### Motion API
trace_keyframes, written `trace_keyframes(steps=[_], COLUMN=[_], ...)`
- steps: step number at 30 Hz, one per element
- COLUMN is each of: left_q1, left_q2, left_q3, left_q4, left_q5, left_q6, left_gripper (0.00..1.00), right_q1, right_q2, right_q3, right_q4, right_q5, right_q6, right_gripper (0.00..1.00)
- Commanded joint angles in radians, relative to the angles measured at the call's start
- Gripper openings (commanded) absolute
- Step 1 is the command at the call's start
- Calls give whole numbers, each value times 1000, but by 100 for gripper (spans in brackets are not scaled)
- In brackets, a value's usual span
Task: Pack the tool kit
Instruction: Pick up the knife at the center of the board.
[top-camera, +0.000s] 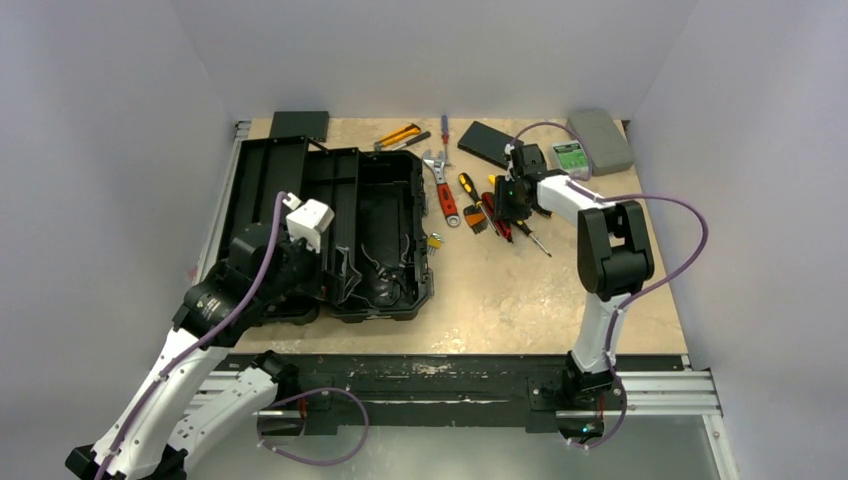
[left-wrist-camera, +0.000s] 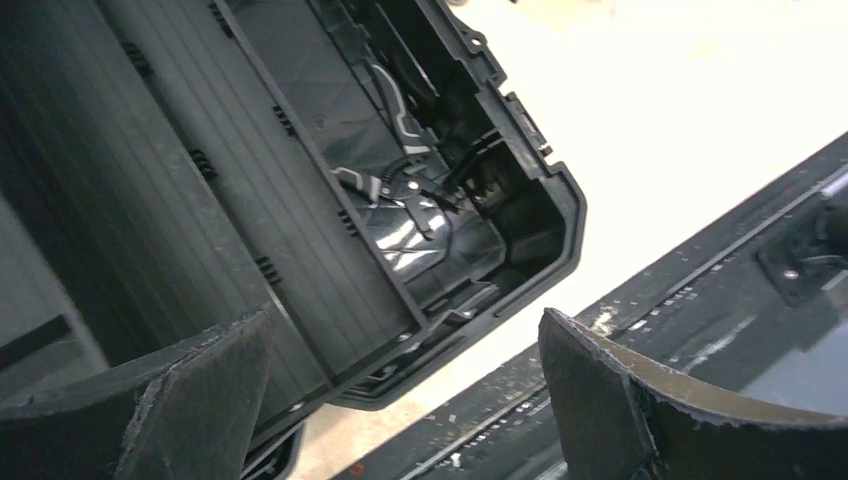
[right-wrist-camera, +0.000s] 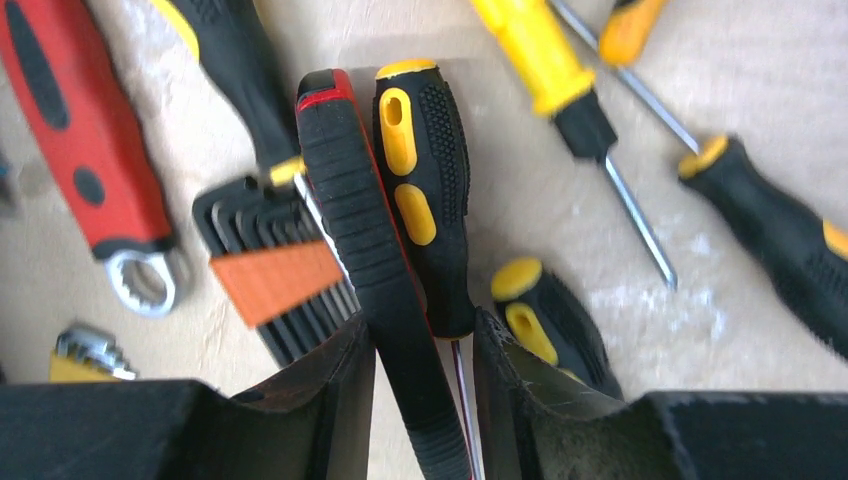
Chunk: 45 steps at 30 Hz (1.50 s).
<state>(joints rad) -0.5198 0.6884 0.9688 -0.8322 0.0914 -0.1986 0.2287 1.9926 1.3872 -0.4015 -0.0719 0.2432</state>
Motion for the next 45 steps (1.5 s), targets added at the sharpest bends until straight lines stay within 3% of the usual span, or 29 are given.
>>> trace_keyframes(steps=[1, 14, 20, 26, 27, 28, 30, 32, 41, 45], left_q1=[-5, -23, -49, -73, -75, -78, -81, -82, -84, -85], left_q2=[48, 280, 374, 371, 366, 363, 351, 342, 318, 313], left_q3=[52, -8, 41, 36, 33, 31, 26, 22, 8, 1], left_q4=[54, 481, 542, 531, 525, 519, 503, 492, 451, 448], left_q5=[105, 313, 293, 267, 262, 258, 252, 251, 246, 246], left_q6=[-136, -500, -535, -518, -512, -506, -493, -478, -450, -449], left_gripper=[100, 100, 100, 100, 100, 100, 100, 100, 100, 100], right_q1=[2, 3, 3, 16, 25, 40, 70, 92, 194, 210], right_q2=[-178, -507, -449, -369, -360, -353, -347, -344, -353, -366], right_q3=[-65, -392, -453, -464, -462, -459, -456, -455, -437, -435], right_q4=[-2, 169, 159, 147, 145, 142, 132, 124, 75, 55], right_q5=[-54, -267, -111, 47, 66, 84, 152, 225, 417, 479], right_q6=[28, 130, 164, 181, 181, 180, 180, 179, 186, 197], right_gripper=[0, 0, 0, 0, 5, 16, 52, 62, 40, 43])
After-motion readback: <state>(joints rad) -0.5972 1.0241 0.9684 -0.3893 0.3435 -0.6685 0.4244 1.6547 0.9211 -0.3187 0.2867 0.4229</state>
